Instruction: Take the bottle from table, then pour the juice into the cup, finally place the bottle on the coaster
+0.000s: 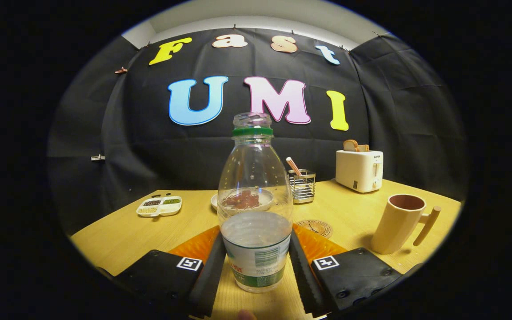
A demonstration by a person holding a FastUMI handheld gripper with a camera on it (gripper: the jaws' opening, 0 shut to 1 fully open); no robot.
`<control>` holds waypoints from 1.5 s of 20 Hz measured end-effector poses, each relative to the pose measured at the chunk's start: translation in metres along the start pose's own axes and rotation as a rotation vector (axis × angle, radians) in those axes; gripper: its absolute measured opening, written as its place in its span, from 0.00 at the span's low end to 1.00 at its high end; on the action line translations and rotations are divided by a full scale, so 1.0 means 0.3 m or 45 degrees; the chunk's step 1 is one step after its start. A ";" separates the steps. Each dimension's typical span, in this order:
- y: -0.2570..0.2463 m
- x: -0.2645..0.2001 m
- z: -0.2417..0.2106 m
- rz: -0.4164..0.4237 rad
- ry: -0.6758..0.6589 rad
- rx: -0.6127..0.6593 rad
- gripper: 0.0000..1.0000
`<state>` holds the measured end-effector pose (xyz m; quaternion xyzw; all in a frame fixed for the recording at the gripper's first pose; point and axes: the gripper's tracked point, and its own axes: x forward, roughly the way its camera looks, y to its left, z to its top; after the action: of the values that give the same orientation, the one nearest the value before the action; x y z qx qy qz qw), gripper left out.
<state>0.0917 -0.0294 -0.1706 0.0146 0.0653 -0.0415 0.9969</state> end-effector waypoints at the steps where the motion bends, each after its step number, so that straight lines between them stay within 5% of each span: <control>1: -0.010 -0.001 0.015 -0.010 0.004 0.015 0.75; 9: -0.045 -0.056 0.109 -0.024 0.079 0.270 0.75; 21: -0.094 -0.116 0.154 0.117 0.208 0.820 0.74; 30: -0.160 -0.116 0.177 0.092 0.240 1.309 0.74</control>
<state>0.0601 -0.0763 -0.1147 0.5078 0.1253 -0.0323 0.8517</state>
